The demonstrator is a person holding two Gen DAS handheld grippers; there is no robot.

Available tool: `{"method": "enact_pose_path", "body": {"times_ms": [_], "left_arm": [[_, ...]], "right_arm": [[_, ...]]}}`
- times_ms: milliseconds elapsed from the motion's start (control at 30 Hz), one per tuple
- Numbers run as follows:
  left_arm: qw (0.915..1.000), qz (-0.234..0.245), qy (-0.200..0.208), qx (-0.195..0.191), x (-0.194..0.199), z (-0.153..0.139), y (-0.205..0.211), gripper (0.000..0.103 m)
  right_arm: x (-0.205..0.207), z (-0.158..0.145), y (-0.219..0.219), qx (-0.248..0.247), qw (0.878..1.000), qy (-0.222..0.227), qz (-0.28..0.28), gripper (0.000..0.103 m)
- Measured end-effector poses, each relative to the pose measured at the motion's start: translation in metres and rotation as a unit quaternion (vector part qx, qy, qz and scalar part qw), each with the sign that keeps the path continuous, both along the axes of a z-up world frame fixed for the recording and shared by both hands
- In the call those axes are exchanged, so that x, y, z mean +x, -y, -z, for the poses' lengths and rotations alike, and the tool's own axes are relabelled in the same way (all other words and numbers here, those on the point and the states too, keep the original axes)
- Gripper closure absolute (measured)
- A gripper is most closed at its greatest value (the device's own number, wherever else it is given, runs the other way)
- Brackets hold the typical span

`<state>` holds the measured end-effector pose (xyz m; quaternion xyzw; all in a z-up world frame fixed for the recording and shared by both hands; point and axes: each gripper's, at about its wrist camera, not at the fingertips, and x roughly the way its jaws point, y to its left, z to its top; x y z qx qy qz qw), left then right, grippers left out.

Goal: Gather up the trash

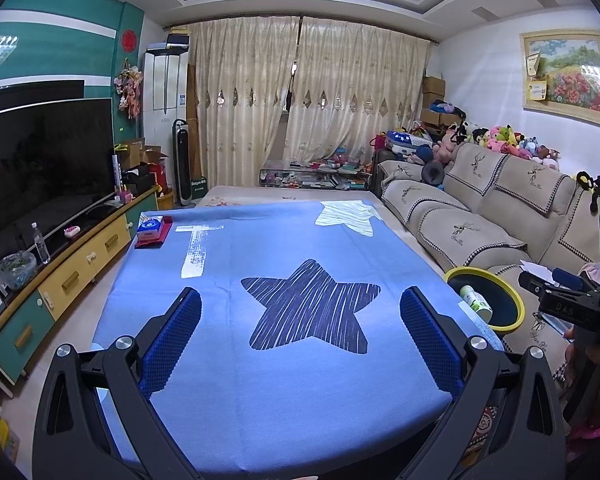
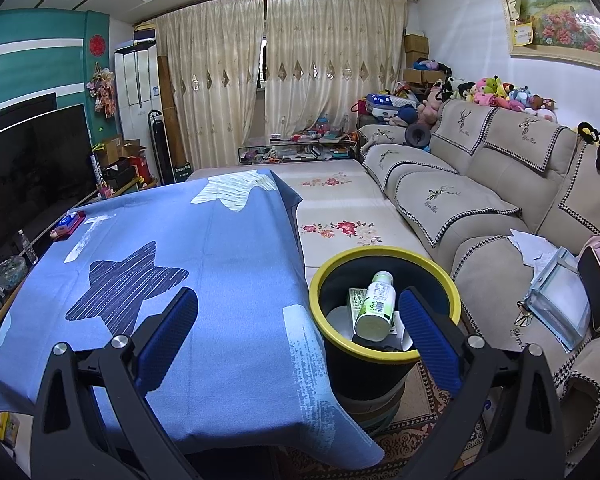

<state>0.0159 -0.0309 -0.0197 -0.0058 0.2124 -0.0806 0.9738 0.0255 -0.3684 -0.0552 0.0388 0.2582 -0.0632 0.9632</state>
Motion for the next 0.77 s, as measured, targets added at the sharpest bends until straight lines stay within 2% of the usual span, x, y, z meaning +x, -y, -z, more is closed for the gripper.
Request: {"method": "enact_pose_path", "body": {"times_ms": [267, 467, 600, 700, 767], "left_arm": [[0.9999, 0.001, -0.009, -0.011, 0.008, 0.0, -0.001, 0.005], [0.9998, -0.008, -0.017, -0.001, 0.022, 0.001, -0.002, 0.005], [0.9988, -0.018, -0.045, 0.004, 0.063, 0.01, -0.013, 0.005], [0.996, -0.031, -0.083, 0.002, 0.111, 0.029, -0.025, 0.005], [0.9933, -0.041, -0.108, 0.001, 0.146, 0.045, -0.035, 0.005]], "right_arm": [[0.002, 0.006, -0.002, 0.002, 1.0, -0.004, -0.002, 0.007], [0.008, 0.007, -0.004, -0.001, 1.0, -0.006, -0.007, 0.007], [0.034, 0.006, -0.009, 0.008, 0.999, -0.015, -0.036, 0.007], [0.075, 0.015, -0.02, 0.037, 0.996, -0.04, -0.073, 0.007], [0.104, 0.023, -0.031, 0.037, 0.994, -0.061, -0.086, 0.007]]}}
